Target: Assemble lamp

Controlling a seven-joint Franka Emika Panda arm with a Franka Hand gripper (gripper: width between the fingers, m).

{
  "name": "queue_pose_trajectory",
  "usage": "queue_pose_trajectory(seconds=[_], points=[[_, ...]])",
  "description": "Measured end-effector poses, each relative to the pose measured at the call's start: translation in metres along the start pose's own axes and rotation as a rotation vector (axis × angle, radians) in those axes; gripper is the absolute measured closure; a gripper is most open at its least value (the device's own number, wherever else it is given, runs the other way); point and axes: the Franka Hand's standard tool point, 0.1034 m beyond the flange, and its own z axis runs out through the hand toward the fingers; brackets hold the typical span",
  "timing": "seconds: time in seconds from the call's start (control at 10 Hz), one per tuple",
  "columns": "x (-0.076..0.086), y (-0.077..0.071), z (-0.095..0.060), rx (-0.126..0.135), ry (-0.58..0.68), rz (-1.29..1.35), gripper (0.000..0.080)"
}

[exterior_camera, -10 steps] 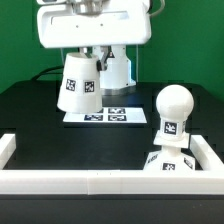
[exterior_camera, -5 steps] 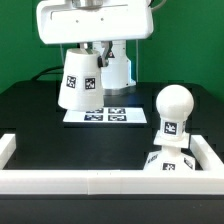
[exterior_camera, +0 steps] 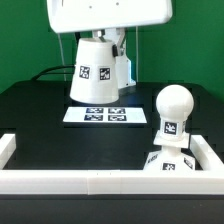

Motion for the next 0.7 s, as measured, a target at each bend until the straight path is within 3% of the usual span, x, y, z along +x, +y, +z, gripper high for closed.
queue_pose_trajectory(seconds=[0.4,0.7], points=[[0.020,-0.053,-0.025,0.017,-0.002,0.059,0.0754],[0.027,-0.077,-0.024,0.018,0.002,0.096,0.0754]])
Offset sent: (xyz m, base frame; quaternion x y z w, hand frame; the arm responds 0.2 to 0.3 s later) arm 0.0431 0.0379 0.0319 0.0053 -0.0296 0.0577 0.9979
